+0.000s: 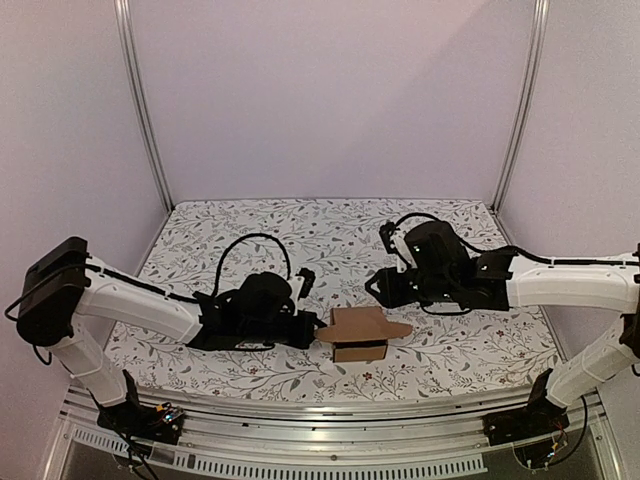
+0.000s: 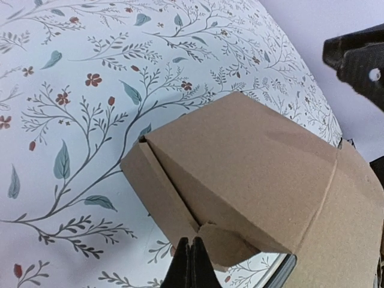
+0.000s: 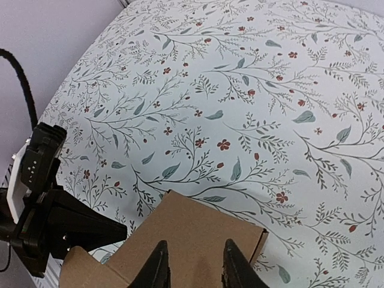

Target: Fold the paper box

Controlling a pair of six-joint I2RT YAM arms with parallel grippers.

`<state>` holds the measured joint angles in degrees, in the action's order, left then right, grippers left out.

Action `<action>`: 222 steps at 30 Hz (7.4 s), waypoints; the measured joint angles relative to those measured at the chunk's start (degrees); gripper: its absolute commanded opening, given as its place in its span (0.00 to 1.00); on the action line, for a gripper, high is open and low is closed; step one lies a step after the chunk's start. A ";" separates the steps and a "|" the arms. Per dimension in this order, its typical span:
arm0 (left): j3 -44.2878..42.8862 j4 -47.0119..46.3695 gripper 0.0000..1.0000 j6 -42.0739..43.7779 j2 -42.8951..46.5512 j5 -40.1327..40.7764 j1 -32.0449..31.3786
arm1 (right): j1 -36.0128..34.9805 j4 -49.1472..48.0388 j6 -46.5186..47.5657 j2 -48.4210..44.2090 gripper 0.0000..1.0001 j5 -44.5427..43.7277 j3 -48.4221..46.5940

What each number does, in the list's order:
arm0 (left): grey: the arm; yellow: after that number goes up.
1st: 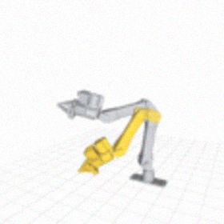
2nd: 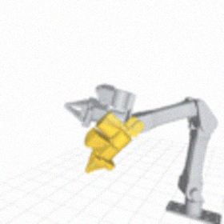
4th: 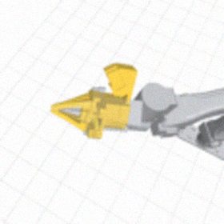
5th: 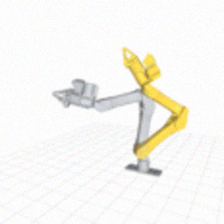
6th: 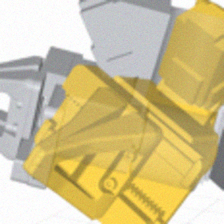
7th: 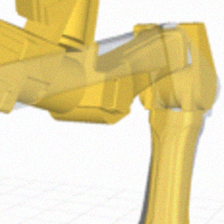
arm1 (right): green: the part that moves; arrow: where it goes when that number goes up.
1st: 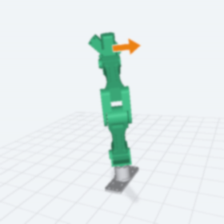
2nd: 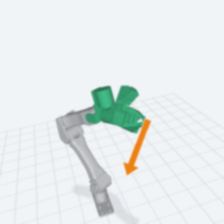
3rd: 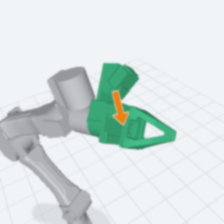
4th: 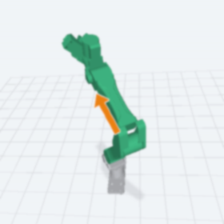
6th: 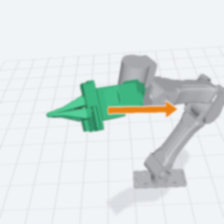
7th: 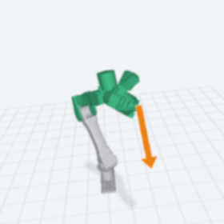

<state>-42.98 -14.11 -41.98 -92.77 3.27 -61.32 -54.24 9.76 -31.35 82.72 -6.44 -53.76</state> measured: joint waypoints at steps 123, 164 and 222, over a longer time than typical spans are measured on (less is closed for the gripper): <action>-9.49 -0.17 0.38 -29.57 -9.27 -37.55 11.89 | 3.98 -3.08 -18.91 2.89 0.38 18.58 7.37; -11.19 16.20 0.35 -14.19 -6.97 -30.05 11.02 | 2.36 -0.63 -13.44 7.10 0.21 14.43 5.20; -24.33 36.20 0.56 -6.16 -8.72 -20.11 8.17 | -3.10 -10.25 -14.95 11.52 0.03 11.17 4.24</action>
<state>-67.31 22.09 -48.14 -101.49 -16.84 -53.15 -57.34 -0.49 -46.30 94.24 4.73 -49.52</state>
